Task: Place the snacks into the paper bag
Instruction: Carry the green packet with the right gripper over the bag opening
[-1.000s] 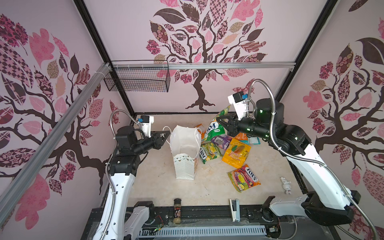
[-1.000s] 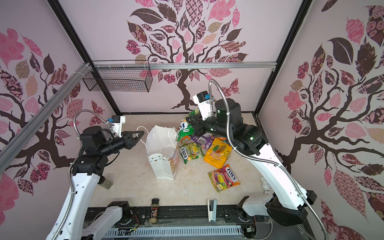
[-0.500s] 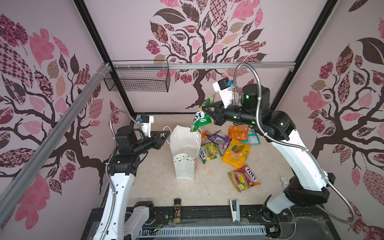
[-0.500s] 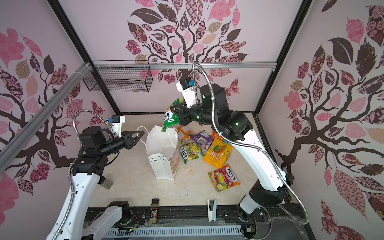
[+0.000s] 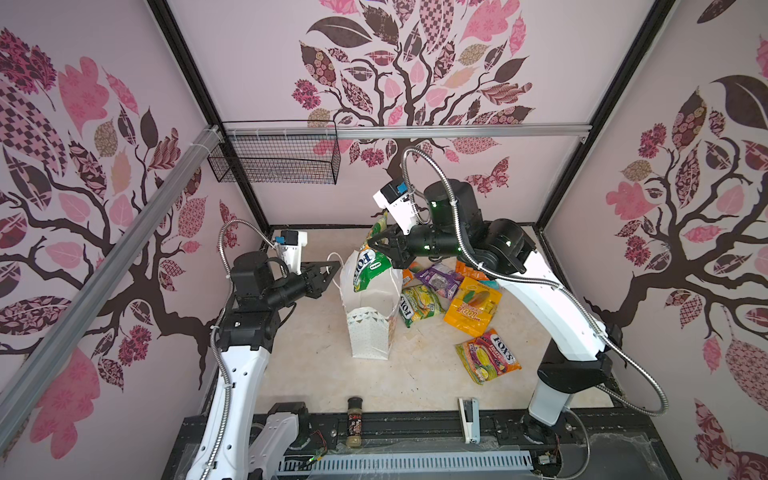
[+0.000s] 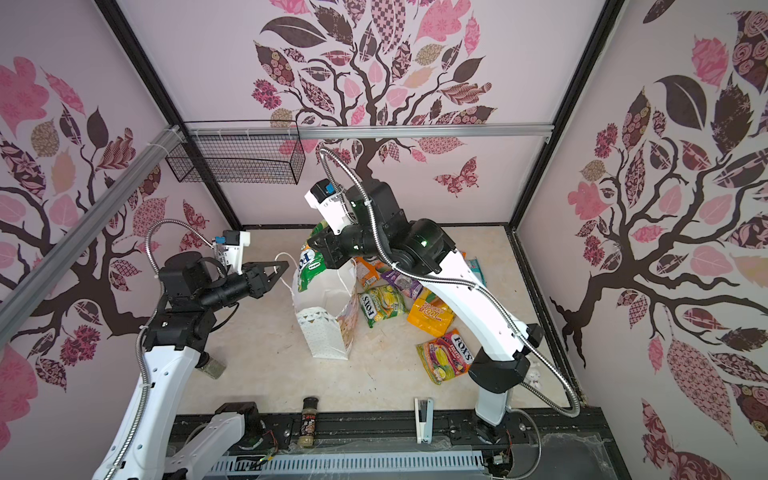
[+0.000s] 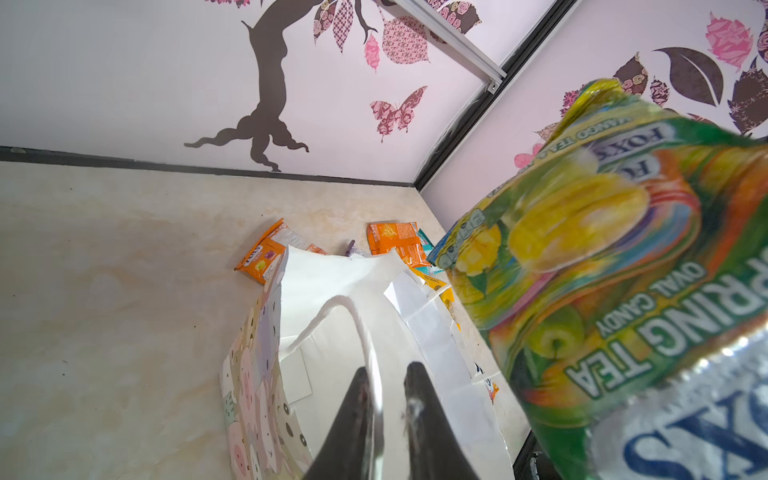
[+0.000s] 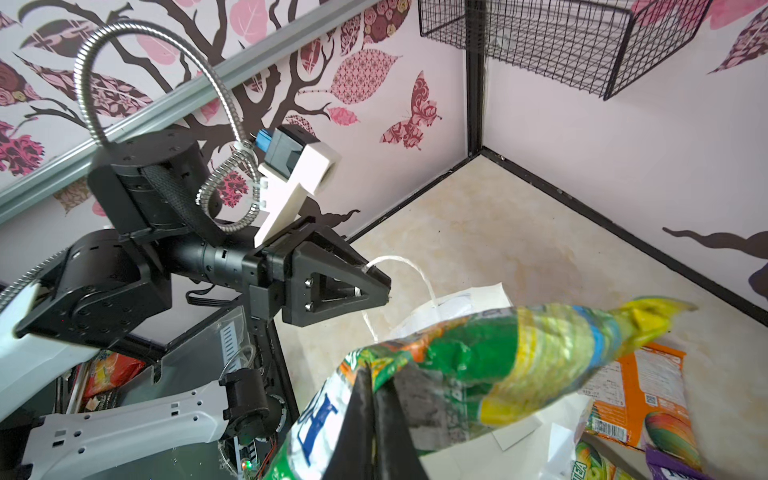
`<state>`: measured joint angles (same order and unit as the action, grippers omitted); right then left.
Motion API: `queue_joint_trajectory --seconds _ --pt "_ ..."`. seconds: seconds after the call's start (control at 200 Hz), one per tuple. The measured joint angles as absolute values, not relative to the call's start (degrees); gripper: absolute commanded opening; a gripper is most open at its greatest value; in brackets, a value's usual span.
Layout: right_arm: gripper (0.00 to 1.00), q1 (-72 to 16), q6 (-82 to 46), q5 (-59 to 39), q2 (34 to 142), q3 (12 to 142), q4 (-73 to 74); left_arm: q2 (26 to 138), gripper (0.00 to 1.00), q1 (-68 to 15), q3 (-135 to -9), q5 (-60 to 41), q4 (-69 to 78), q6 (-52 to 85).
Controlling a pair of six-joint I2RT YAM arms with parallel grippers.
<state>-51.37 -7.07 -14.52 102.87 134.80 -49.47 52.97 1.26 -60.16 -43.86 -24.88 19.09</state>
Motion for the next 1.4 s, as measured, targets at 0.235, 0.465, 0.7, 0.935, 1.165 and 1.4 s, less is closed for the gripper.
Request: queue_joint_trajectory --seconds 0.235,0.465,0.7,0.935,1.165,1.4 --pt "0.00 -51.5 -7.0 -13.1 102.9 130.1 -49.8 53.0 0.19 1.4 -59.9 -43.8 -24.7 19.3" --pt "0.00 -51.6 -5.9 -10.0 102.9 126.3 -51.8 53.0 0.19 1.5 -59.9 -43.8 -24.6 19.3" --pt "0.00 -51.6 -4.4 -5.9 102.7 125.5 -52.4 53.0 0.19 1.5 -59.9 -43.8 -24.6 19.3" --pt "0.00 -51.6 -3.1 -2.3 102.7 125.2 -53.3 52.9 0.19 1.5 -59.9 -43.7 -24.8 19.2" --pt "0.00 -51.6 -0.7 -1.6 102.7 125.3 -57.1 52.7 0.19 1.5 -59.9 -43.6 -24.8 19.2" --pt "0.00 -51.7 -0.9 0.8 102.7 127.5 -61.9 52.7 0.19 1.5 -59.9 -43.7 -24.8 19.2"
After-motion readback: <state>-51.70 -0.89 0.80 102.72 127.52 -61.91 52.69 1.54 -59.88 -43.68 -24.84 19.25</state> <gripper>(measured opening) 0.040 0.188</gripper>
